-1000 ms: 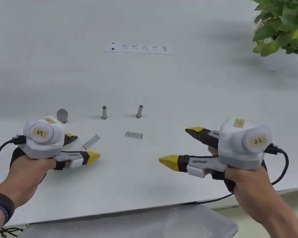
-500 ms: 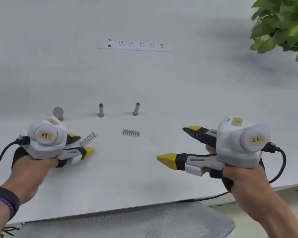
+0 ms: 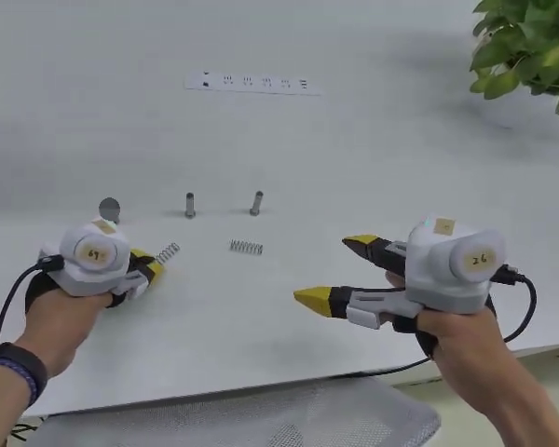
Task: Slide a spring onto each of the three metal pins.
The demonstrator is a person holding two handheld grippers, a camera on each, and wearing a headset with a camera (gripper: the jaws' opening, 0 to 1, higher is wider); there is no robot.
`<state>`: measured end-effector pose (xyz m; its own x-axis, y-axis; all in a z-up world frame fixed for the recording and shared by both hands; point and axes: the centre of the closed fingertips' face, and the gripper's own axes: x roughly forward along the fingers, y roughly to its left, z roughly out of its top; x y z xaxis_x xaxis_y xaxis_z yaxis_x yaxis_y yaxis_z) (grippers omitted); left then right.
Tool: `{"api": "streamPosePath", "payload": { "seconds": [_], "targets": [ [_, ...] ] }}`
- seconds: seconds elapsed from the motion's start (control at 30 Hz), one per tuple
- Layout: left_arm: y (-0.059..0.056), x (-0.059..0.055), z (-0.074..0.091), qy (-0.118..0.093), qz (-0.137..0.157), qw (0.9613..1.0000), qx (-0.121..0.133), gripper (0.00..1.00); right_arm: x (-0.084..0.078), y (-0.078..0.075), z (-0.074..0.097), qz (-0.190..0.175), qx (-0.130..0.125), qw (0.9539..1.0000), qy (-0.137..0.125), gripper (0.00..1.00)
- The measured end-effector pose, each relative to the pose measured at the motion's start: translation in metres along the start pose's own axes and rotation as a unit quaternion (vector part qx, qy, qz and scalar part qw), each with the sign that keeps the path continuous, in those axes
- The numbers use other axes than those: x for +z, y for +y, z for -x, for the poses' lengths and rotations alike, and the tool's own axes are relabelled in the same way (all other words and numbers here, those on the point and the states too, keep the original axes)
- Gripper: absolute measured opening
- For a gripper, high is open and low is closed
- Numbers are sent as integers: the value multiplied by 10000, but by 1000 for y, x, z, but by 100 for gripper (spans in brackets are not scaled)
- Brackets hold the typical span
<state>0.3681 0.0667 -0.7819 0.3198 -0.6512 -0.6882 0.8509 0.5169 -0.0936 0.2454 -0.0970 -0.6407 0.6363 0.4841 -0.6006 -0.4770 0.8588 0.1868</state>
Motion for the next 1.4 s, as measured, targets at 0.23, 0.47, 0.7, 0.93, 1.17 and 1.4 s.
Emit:
{"api": "streamPosePath", "payload": {
  "seconds": [0.23,0.47,0.7,0.93,1.17,1.4],
  "targets": [
    [0,-2,2,26,66,10000,17,3,0,0,0,-1,-10,10000,-16,70],
    [1,-1,11,-33,127,9999,30,3,-1,1,0,30,-6,10000,-12,71],
    [4,-4,24,-52,95,9999,66,3,0,5,-2,50,38,10000,-24,71],
    [5,-6,37,-105,159,9998,63,3,-1,10,-3,27,124,9999,-27,72],
    [6,-6,48,-124,141,9998,105,2,0,14,-4,12,182,9998,-52,72],
    [-1,0,58,-197,78,9998,66,2,-1,16,-5,16,222,9997,-58,72]
  ]
}}
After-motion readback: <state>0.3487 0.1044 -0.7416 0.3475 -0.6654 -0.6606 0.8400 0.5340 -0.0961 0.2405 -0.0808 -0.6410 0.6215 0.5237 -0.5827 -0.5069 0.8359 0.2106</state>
